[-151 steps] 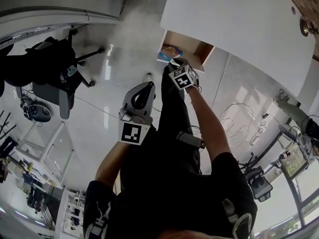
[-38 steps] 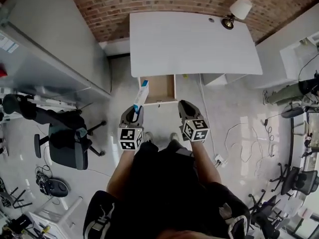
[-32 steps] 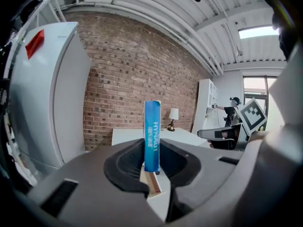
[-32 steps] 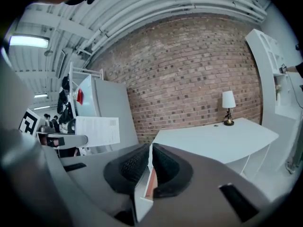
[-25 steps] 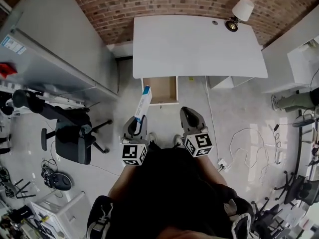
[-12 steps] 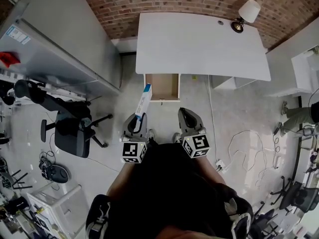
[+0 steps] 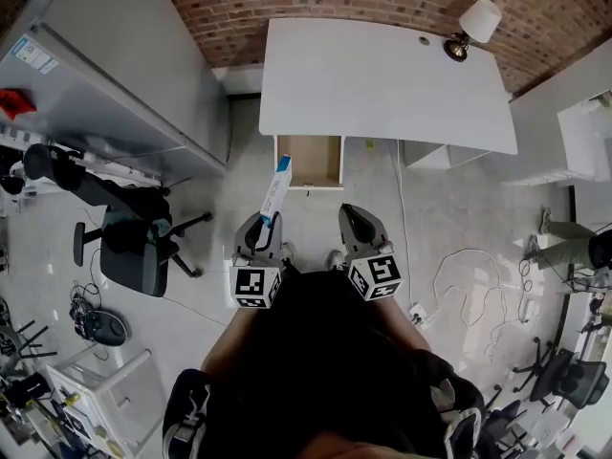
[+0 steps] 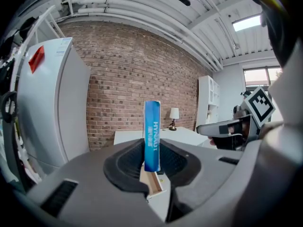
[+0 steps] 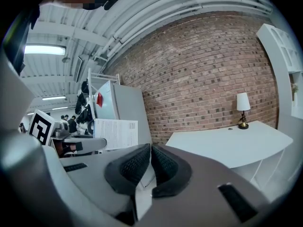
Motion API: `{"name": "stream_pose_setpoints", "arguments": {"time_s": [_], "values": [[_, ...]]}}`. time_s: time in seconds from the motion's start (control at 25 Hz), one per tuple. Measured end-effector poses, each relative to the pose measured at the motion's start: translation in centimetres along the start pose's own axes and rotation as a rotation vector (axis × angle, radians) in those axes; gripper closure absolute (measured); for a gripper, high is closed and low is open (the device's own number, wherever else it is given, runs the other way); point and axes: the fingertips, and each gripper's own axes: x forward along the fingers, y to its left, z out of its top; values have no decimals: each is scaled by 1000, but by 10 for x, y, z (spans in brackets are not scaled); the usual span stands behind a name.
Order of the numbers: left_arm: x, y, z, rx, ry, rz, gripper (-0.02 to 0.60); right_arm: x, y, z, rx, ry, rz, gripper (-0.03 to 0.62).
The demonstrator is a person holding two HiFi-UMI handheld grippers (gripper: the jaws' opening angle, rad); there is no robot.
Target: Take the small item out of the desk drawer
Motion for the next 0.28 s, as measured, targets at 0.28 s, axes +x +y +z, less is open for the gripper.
{"name": "stream_pose_setpoints", "arguments": {"time_s": [0.28], "values": [[-2,-1,2,4,-2,-3,505,0,5,3,-10,2,12,563]]}}
